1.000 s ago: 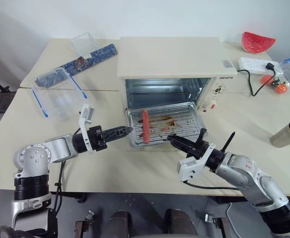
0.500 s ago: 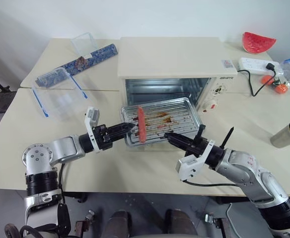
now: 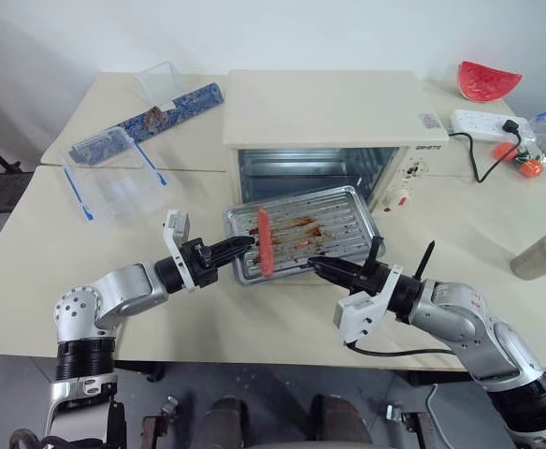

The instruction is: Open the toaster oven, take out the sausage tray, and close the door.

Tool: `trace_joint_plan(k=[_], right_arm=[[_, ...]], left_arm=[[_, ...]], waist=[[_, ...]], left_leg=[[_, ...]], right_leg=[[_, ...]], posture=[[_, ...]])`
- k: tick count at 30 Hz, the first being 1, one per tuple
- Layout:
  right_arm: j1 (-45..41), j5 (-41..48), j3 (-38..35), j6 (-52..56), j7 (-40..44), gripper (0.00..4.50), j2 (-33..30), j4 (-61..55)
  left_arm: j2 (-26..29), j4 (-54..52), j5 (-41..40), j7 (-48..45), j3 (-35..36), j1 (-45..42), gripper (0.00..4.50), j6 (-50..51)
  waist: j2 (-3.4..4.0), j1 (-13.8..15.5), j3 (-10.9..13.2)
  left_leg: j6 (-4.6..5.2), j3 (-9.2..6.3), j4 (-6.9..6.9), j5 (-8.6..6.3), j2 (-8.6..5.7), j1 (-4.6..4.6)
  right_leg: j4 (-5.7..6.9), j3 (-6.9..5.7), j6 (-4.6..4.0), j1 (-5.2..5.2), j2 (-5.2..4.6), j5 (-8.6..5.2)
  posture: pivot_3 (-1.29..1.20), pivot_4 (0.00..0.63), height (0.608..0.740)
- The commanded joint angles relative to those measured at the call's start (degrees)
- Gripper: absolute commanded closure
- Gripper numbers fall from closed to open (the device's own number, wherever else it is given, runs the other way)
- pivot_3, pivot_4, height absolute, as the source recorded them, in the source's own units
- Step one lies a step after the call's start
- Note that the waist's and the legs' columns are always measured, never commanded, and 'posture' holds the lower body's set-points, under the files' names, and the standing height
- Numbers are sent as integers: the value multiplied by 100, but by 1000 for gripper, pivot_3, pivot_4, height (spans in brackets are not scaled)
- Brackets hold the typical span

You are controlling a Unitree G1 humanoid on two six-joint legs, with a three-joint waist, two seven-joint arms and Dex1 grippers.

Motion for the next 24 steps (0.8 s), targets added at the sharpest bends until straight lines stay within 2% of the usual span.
trace_joint_plan(k=[1,6,9,13,16,19,21,24], right_arm=[[-74,654,-121,-6,81,3781,89,-415],[-4,1150,-269,-149,289,2106,-121,-275],[157,1577,-374,-414,442,1098,-302,-137],[362,1989,-545,-801,600,1098,-502,88],[557,2353,-806,-1161,710,1098,-676,491],[582,2542,-991,-1449,814,1098,-799,1016],[552,2645,-1055,-1559,900,1098,-851,1314],[549,2979,-1146,-1460,1133,1098,-900,1747]], left_arm=[[-59,-223,-241,-40,180,73,4500,46],[139,-274,-241,-244,447,273,4500,217],[517,-275,-241,-687,652,542,4500,446],[1057,-242,-241,-1448,870,988,4500,724],[1572,-200,-241,-2258,1333,1777,4500,939],[1882,-202,-241,-2669,1629,2506,4500,907],[1995,-293,-241,-2786,1755,2920,4500,827],[1878,-159,-241,-2931,2365,3546,4500,535]], waist=[[0,-2,0],[0,-11,0],[0,-14,0],[0,-10,0],[0,-38,0],[0,-42,0],[0,-30,0],[0,-12,0]], left_leg=[[0,0,0,0,0,0],[0,0,-2,0,0,1],[0,0,-4,0,0,1],[0,3,-5,0,0,1],[0,3,-9,0,1,1],[0,3,-19,0,4,6],[1,3,-17,0,6,7],[2,-2,-14,0,7,7]], right_leg=[[0,1,0,0,0,0],[1,0,0,0,0,0],[1,0,0,-1,0,0],[-2,1,-1,-1,0,0],[-5,4,-1,-1,0,-1],[-19,10,-3,-2,0,-2],[-21,11,-6,0,0,-3],[-32,17,-8,6,0,-4]], posture=[[0,150,740],[0,150,740],[0,150,740],[0,150,740],[0,150,740],[0,150,740],[0,150,740],[0,150,740]])
